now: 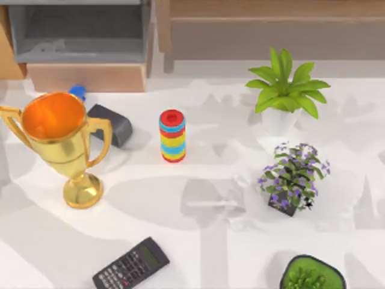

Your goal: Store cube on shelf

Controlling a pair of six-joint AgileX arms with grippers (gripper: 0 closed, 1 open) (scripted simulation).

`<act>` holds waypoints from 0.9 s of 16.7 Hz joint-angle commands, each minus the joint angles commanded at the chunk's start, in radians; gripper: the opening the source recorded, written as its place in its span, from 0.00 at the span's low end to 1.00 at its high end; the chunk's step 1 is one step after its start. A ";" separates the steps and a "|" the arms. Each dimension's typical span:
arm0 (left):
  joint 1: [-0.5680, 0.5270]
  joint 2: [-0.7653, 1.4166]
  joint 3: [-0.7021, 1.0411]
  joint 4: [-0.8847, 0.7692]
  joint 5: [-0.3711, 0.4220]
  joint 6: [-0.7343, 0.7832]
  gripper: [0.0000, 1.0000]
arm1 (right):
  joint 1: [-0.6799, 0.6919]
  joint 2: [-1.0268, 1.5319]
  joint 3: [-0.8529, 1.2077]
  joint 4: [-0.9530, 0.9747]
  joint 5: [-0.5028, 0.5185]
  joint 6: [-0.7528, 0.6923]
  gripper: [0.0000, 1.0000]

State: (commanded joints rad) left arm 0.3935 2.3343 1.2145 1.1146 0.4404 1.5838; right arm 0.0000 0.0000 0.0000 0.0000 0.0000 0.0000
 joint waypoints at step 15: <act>0.014 -0.013 -0.040 0.013 0.011 -0.006 0.00 | 0.000 0.000 0.000 0.000 0.000 0.000 1.00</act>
State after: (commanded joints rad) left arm 0.4072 2.3214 1.1746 1.1279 0.4510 1.5778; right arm 0.0000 0.0000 0.0000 0.0000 0.0000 0.0000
